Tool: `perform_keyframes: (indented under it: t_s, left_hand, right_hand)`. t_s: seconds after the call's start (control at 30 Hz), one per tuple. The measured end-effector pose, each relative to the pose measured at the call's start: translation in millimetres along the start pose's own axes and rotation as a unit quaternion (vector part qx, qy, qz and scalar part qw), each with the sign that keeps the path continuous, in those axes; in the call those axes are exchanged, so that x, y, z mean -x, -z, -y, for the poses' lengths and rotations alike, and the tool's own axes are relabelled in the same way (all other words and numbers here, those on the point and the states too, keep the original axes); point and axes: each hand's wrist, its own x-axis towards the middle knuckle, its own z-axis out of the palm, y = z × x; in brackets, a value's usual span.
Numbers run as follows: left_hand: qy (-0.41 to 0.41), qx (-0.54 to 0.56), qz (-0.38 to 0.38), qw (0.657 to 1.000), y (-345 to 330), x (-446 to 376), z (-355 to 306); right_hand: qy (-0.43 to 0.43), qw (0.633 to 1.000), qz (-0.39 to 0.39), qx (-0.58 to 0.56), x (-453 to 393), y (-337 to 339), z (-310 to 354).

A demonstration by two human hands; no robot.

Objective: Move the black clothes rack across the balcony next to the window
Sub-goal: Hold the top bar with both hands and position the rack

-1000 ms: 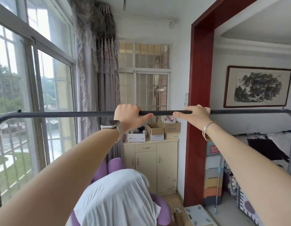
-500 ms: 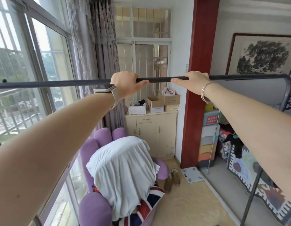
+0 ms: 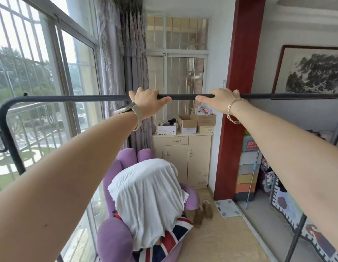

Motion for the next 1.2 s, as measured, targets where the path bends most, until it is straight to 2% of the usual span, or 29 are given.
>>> perform_keyframes:
  t_s: [0.57, 1.2]
  left_hand:
    - [-0.003, 0.016, -0.014, 1.000, -11.3, -6.2, 18.2]
    - [0.000, 0.021, -0.049, 0.999, -13.7, -0.5, -37.9]
  right_hand:
    - [-0.001, 0.999, 0.031, -0.028, -10.7, -8.2, 9.6]
    - [0.007, 0.993, -0.088, -0.078, 8.9, -5.8, -44.4]
